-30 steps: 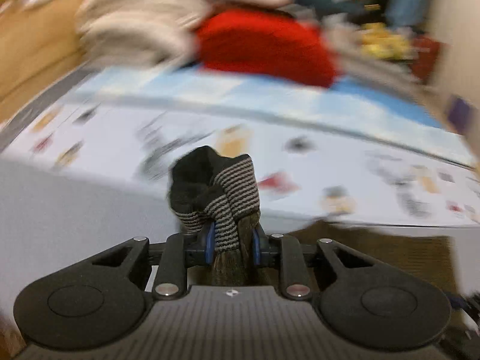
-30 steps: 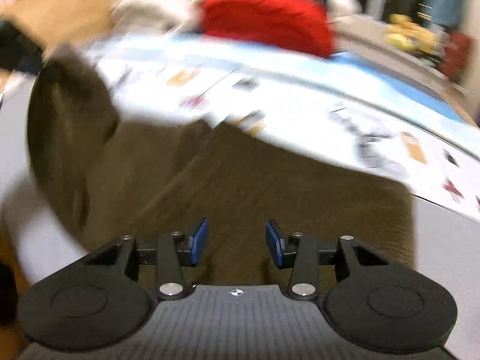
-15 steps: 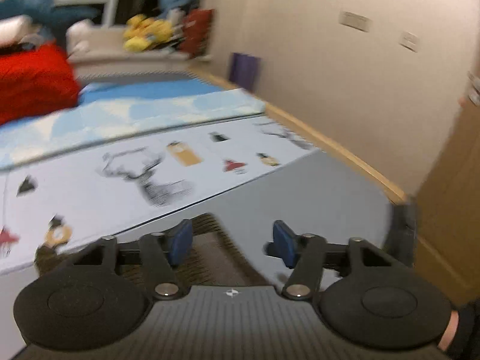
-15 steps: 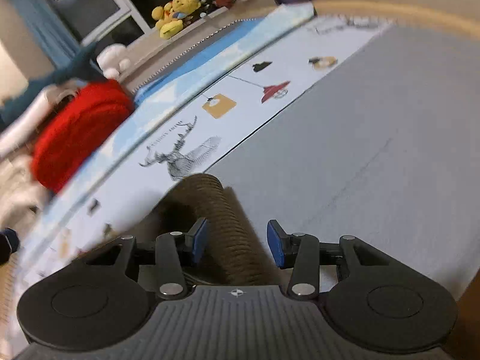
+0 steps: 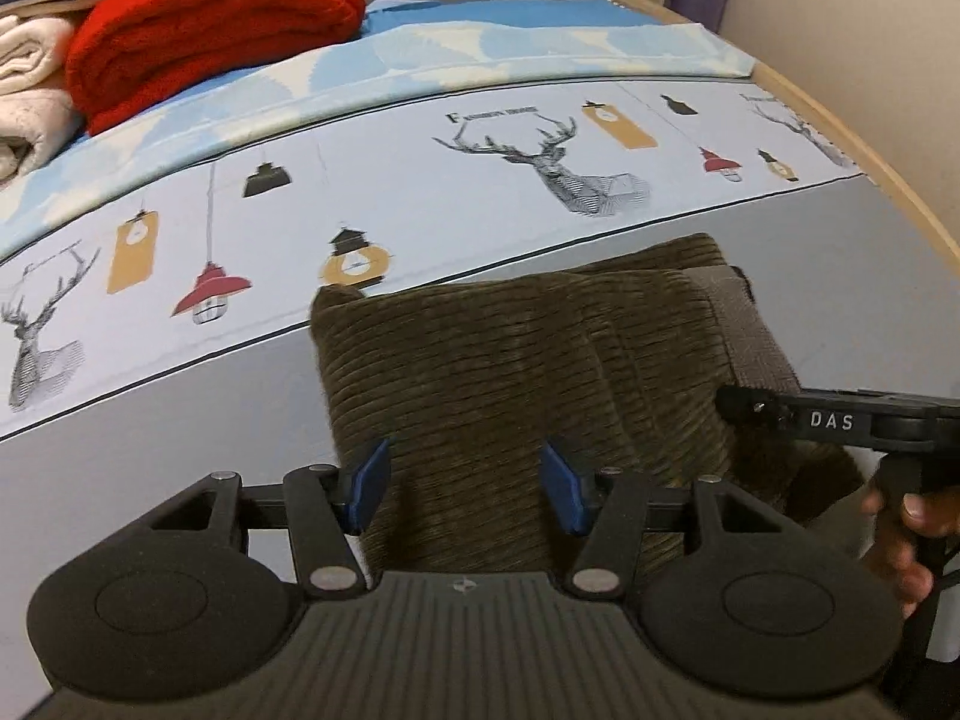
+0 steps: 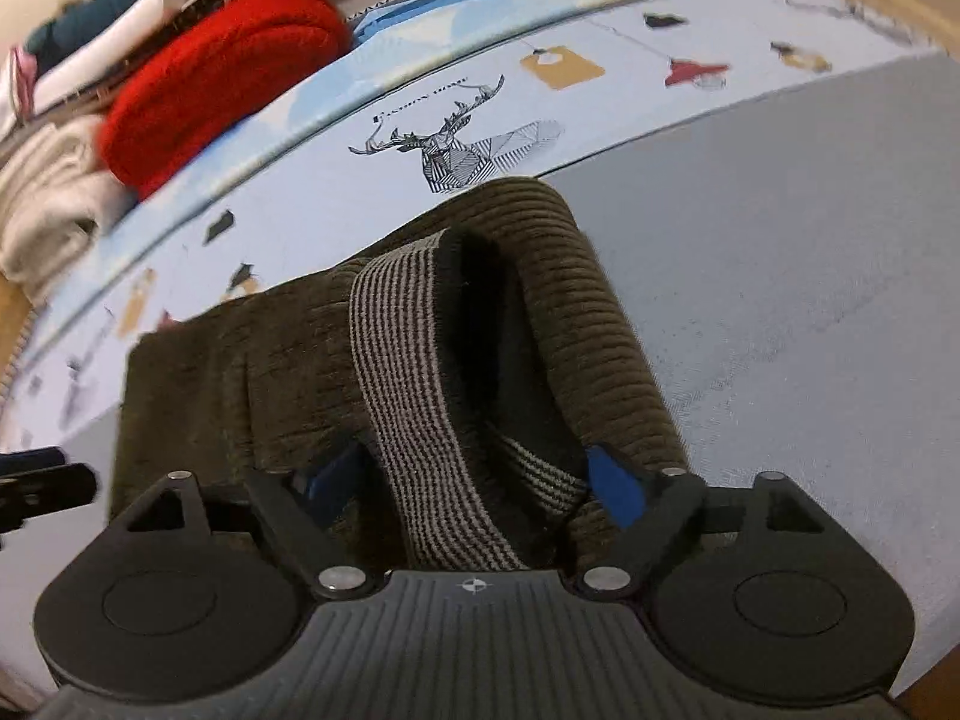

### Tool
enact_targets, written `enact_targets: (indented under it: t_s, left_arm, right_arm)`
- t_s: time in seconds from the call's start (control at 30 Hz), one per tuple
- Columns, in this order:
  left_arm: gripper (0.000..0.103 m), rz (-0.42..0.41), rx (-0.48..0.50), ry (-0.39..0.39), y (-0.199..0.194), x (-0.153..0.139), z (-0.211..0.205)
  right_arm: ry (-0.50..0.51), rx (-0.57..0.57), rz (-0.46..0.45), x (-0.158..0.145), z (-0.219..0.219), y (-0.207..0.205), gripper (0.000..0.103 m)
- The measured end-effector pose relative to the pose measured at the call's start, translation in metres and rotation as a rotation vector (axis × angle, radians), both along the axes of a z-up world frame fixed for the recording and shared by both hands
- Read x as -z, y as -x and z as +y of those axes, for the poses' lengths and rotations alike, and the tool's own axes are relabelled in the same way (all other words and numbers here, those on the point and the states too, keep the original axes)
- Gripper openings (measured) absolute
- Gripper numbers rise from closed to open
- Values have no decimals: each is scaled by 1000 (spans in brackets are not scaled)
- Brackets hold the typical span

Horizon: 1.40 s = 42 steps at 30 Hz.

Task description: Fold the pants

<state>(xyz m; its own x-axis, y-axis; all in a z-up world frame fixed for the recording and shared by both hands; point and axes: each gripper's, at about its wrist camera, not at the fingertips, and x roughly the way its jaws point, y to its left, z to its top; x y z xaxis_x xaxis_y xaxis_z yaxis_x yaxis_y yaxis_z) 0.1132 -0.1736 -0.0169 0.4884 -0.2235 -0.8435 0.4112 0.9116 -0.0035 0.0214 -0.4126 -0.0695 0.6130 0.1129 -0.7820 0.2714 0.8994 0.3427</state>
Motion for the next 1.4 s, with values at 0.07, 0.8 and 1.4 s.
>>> enact_targets:
  t_s: [0.07,0.8,1.4]
  left_arm:
    - [62,-2,-10,-5,6,-3,8]
    - [59,50,40,37,14,0,9]
    - [82,296,-158,241,-83,29,71]
  right_arm:
    - [25,-1,-20,-5,4,3,53]
    - [214,32,-219,-50,-28,46,46]
    - [-144,-171,112,-4,-76,-49,84]
